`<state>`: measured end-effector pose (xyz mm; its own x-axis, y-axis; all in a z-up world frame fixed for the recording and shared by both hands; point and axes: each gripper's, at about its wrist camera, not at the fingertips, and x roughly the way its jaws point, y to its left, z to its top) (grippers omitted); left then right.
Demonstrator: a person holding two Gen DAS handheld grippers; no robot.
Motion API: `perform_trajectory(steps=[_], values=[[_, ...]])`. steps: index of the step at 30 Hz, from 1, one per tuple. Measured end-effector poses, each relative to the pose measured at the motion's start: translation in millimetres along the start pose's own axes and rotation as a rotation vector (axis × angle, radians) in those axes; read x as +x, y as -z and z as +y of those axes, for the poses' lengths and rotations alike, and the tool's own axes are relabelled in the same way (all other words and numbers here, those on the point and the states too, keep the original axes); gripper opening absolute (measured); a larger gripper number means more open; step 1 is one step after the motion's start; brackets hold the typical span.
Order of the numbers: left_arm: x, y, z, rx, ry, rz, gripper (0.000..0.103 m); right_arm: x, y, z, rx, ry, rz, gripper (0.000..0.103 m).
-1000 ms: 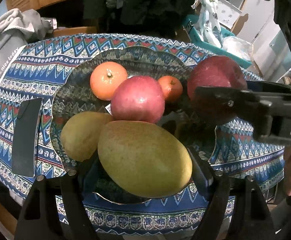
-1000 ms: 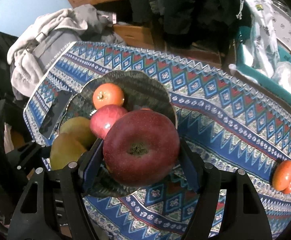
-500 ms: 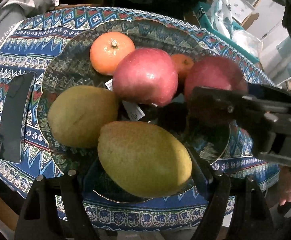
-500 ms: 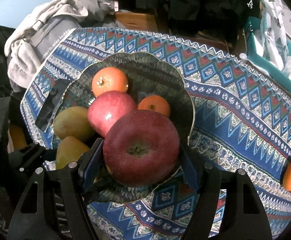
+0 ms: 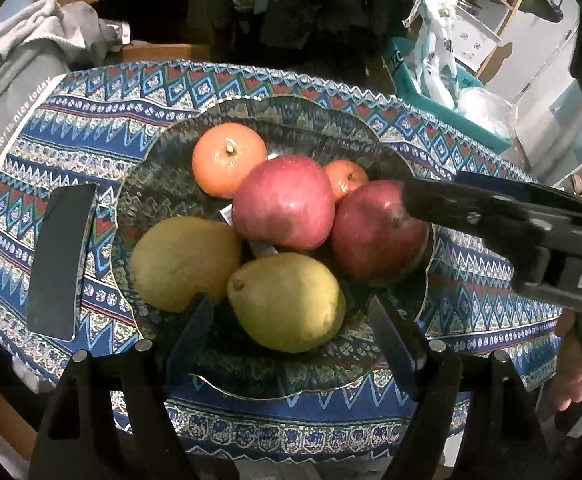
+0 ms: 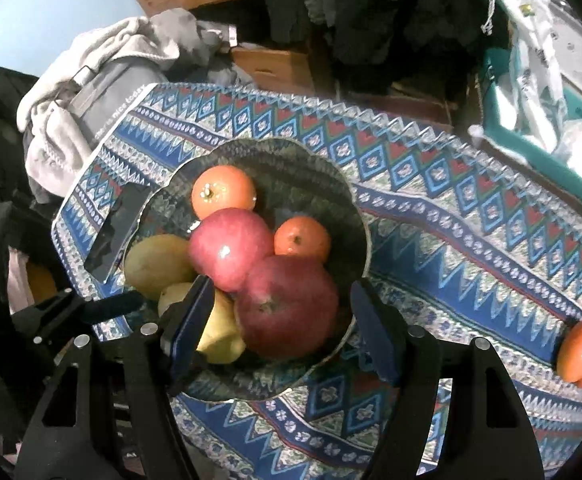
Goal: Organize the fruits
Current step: 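Lower the mango and red apple into the glass bowl and open both tools, then withdraw both tools from the bowl toward the two remaining oranges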
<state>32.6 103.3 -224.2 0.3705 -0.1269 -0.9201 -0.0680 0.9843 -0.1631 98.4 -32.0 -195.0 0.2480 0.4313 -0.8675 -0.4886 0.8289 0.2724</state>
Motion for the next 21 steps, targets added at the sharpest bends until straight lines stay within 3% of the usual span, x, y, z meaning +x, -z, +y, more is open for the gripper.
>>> perform_trajectory(steps=[21], values=[[-38.3, -13.7, -53.4, 0.129, -0.041, -0.145, 0.084, -82.2, 10.6, -29.1, -0.001, 0.181, -0.159, 0.073]])
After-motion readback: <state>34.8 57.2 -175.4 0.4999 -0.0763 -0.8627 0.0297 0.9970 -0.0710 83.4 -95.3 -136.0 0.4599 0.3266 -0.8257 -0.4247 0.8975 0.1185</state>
